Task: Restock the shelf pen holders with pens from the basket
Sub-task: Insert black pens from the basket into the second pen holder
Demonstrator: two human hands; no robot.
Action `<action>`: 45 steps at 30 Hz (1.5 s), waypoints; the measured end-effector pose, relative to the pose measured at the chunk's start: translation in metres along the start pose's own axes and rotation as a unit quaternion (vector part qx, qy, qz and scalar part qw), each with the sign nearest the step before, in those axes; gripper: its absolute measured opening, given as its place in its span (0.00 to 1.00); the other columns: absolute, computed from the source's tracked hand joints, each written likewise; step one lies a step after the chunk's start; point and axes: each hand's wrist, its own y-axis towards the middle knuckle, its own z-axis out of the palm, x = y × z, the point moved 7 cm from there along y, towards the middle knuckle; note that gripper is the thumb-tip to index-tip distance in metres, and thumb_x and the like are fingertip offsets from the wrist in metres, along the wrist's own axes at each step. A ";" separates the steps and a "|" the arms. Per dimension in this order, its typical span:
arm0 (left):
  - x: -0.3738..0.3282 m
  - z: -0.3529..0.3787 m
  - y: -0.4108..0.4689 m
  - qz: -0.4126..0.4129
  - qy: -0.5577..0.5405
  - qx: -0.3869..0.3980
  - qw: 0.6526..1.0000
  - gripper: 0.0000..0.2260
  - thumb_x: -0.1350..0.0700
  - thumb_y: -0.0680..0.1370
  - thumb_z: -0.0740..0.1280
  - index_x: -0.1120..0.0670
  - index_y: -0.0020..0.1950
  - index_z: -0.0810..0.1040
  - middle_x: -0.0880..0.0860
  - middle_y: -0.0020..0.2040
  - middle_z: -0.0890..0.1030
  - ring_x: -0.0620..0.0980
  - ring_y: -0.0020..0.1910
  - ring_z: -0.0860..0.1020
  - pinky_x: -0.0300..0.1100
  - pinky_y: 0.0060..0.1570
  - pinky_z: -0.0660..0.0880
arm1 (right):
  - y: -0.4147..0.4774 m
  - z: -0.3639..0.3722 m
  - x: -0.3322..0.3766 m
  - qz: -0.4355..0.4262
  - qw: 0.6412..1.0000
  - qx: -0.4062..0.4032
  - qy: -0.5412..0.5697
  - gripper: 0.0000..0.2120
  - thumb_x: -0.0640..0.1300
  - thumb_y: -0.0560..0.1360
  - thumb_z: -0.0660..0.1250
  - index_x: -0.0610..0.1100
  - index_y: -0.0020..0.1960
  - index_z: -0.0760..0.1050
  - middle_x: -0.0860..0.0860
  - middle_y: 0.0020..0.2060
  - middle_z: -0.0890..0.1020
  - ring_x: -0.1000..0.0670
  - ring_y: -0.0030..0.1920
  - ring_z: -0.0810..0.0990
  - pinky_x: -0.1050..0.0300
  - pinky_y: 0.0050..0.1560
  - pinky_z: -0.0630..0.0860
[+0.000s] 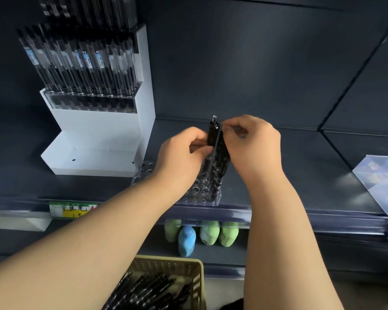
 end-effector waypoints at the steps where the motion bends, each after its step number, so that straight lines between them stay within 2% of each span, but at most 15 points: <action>1: 0.001 0.001 0.000 0.000 0.007 0.001 1.000 0.10 0.63 0.73 0.70 0.47 0.41 0.77 0.41 0.37 0.80 0.30 0.35 0.76 0.21 0.38 0.69 | 0.000 0.000 0.000 0.000 1.000 0.000 0.002 0.07 0.43 0.74 0.65 0.51 0.46 0.81 0.54 0.47 0.82 0.54 0.48 0.78 0.65 0.47 0.69; 6: 0.014 0.004 -0.001 -0.025 0.075 0.010 0.997 0.08 0.60 0.72 0.72 0.49 0.40 0.75 0.39 0.34 0.76 0.33 0.32 0.74 0.20 0.34 0.67 | 0.000 0.003 0.001 -0.008 1.000 0.003 0.002 0.08 0.42 0.74 0.64 0.51 0.45 0.81 0.54 0.46 0.82 0.54 0.47 0.78 0.66 0.45 0.68; 10: 0.024 0.008 -0.002 -0.050 0.128 0.022 0.990 0.04 0.57 0.73 0.72 0.53 0.46 0.79 0.43 0.36 0.77 0.41 0.36 0.75 0.24 0.34 0.66 | -0.001 0.001 0.001 -0.010 1.000 0.004 0.008 0.08 0.42 0.74 0.65 0.50 0.46 0.82 0.53 0.46 0.82 0.54 0.47 0.78 0.65 0.47 0.70; 13: 0.025 0.010 -0.001 -0.053 0.130 0.014 0.990 0.05 0.57 0.74 0.71 0.55 0.49 0.80 0.46 0.38 0.78 0.45 0.39 0.76 0.28 0.36 0.64 | -0.001 -0.001 0.000 -0.007 1.000 0.004 0.008 0.07 0.42 0.74 0.65 0.51 0.45 0.81 0.53 0.46 0.82 0.53 0.48 0.78 0.64 0.47 0.70; 20: 0.026 0.018 -0.001 -0.062 0.140 0.026 0.988 0.06 0.55 0.74 0.71 0.55 0.48 0.81 0.51 0.39 0.81 0.48 0.38 0.77 0.32 0.35 0.66 | -0.005 -0.004 0.004 -0.015 1.000 0.000 0.000 0.07 0.43 0.75 0.64 0.50 0.46 0.81 0.54 0.47 0.81 0.53 0.50 0.77 0.66 0.48 0.68; 25: 0.039 0.005 -0.007 -0.104 0.125 0.028 0.986 0.06 0.56 0.73 0.72 0.55 0.49 0.81 0.48 0.40 0.80 0.43 0.39 0.76 0.21 0.32 0.67 | -0.014 -0.015 0.015 -0.062 0.997 -0.037 -0.013 0.08 0.42 0.75 0.64 0.47 0.50 0.81 0.53 0.48 0.81 0.48 0.54 0.76 0.64 0.52 0.66; 27: 0.041 -0.005 -0.016 -0.096 0.138 0.034 0.985 0.07 0.57 0.75 0.70 0.54 0.52 0.80 0.47 0.44 0.80 0.42 0.41 0.76 0.22 0.37 0.67 | -0.022 -0.020 0.021 -0.085 0.995 -0.053 -0.029 0.08 0.41 0.75 0.65 0.47 0.51 0.81 0.52 0.49 0.81 0.47 0.55 0.75 0.66 0.51 0.63; 29: 0.039 -0.016 -0.028 -0.079 0.144 0.037 0.986 0.09 0.57 0.76 0.69 0.54 0.55 0.80 0.48 0.48 0.81 0.42 0.44 0.76 0.27 0.46 0.68 | -0.034 -0.026 0.027 -0.115 0.989 -0.083 -0.044 0.08 0.41 0.74 0.65 0.46 0.50 0.81 0.51 0.48 0.82 0.46 0.54 0.75 0.67 0.51 0.61; 33: 0.032 -0.043 -0.061 -0.027 0.193 0.044 0.980 0.11 0.57 0.76 0.67 0.52 0.59 0.78 0.48 0.54 0.80 0.44 0.51 0.77 0.33 0.53 0.69 | -0.074 -0.023 0.042 -0.167 0.978 -0.111 -0.061 0.10 0.39 0.71 0.65 0.44 0.49 0.81 0.50 0.47 0.82 0.44 0.52 0.76 0.59 0.53 0.67; 36: 0.028 -0.063 -0.087 0.003 0.249 0.062 0.966 0.14 0.56 0.77 0.65 0.49 0.62 0.76 0.48 0.59 0.78 0.49 0.56 0.76 0.43 0.58 0.72 | -0.105 -0.001 0.056 -0.205 0.973 -0.071 -0.080 0.10 0.39 0.70 0.65 0.43 0.50 0.81 0.49 0.47 0.82 0.43 0.51 0.76 0.54 0.52 0.72; 39: 0.032 -0.079 -0.115 0.003 0.282 0.104 0.954 0.14 0.56 0.78 0.64 0.49 0.64 0.74 0.48 0.61 0.76 0.49 0.58 0.74 0.44 0.57 0.72 | -0.139 0.029 0.058 -0.224 0.969 -0.002 -0.101 0.11 0.38 0.69 0.66 0.42 0.50 0.81 0.47 0.46 0.82 0.42 0.48 0.77 0.50 0.49 0.75; 42: 0.052 -0.095 -0.148 -0.012 0.306 0.143 0.941 0.15 0.55 0.78 0.63 0.49 0.65 0.73 0.47 0.62 0.75 0.49 0.60 0.72 0.45 0.58 0.72 | -0.184 0.063 0.046 -0.176 0.974 0.093 -0.112 0.11 0.39 0.70 0.66 0.42 0.51 0.81 0.47 0.46 0.82 0.42 0.49 0.77 0.50 0.50 0.76; 45: 0.094 -0.104 -0.179 -0.071 0.327 0.175 0.926 0.17 0.55 0.79 0.62 0.47 0.68 0.70 0.45 0.63 0.73 0.47 0.61 0.72 0.45 0.58 0.73 | -0.224 0.098 0.024 -0.099 0.958 0.221 -0.152 0.14 0.42 0.73 0.65 0.45 0.58 0.78 0.48 0.52 0.81 0.44 0.55 0.75 0.51 0.56 0.72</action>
